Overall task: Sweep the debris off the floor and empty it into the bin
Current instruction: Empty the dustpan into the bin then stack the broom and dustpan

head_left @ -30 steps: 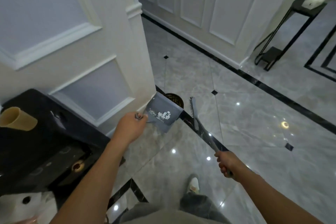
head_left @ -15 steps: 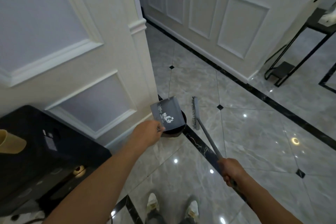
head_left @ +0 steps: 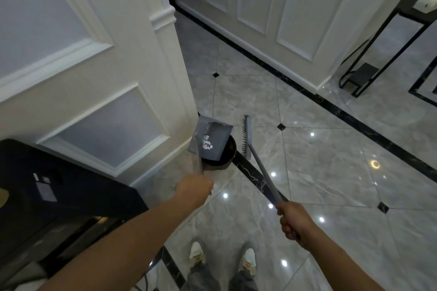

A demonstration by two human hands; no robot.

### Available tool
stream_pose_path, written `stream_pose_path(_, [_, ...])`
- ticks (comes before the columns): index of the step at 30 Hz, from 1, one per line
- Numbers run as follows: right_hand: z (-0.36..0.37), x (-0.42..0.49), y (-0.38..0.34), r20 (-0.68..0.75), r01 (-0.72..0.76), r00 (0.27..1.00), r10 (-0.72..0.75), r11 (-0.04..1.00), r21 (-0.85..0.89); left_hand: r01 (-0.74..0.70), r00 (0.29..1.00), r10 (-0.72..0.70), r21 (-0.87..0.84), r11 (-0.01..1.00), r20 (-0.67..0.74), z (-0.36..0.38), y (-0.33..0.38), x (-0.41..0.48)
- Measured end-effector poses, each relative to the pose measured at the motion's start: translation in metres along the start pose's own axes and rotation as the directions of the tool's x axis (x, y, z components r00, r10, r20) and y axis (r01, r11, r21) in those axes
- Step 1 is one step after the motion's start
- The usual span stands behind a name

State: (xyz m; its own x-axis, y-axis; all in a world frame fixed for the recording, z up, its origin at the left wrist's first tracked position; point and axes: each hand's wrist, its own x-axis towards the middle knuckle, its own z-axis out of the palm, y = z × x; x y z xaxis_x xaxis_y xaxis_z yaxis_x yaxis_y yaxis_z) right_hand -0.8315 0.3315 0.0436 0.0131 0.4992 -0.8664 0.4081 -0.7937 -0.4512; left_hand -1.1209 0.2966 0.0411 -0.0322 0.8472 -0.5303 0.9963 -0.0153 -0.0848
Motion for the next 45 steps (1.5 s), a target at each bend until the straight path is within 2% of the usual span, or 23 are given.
stream_pose_path(7, [0.006, 0.005, 0.010, -0.017, -0.004, 1.000, 0.004, 1.000, 0.012, -0.049, 0.997, 0.045, 0.050, 0.998, 0.065, 0.027, 0.021, 0.001])
stream_pose_path(12, [0.009, 0.002, 0.013, -0.009, -0.020, 1.000, 0.020, 1.000, 0.004, -0.077, 0.997, 0.077, 0.097, 0.992, 0.011, 0.034, 0.022, -0.004])
stream_pose_path(23, [0.018, 0.003, 0.019, -0.019, -0.025, 1.000, 0.025, 1.000, -0.001, -0.033, 0.999, 0.031, 0.102, 0.994, 0.018, 0.065, 0.030, -0.016])
stream_pose_path(32, [0.013, 0.000, 0.029, -0.029, -0.038, 0.999, 0.038, 0.999, -0.002, -0.097, 0.995, 0.095, 0.157, 0.983, 0.025, 0.071, 0.033, -0.019])
stream_pose_path(42, [0.010, -0.005, 0.035, -0.027, -0.031, 0.999, 0.031, 1.000, 0.001, -0.028, 1.000, 0.026, 0.158, 0.987, 0.017, 0.082, 0.048, -0.025])
stream_pose_path(45, [0.010, -0.006, 0.036, -0.029, -0.037, 0.999, 0.037, 0.999, -0.004, -0.053, 0.997, 0.043, 0.173, 0.984, 0.066, 0.094, 0.051, -0.023])
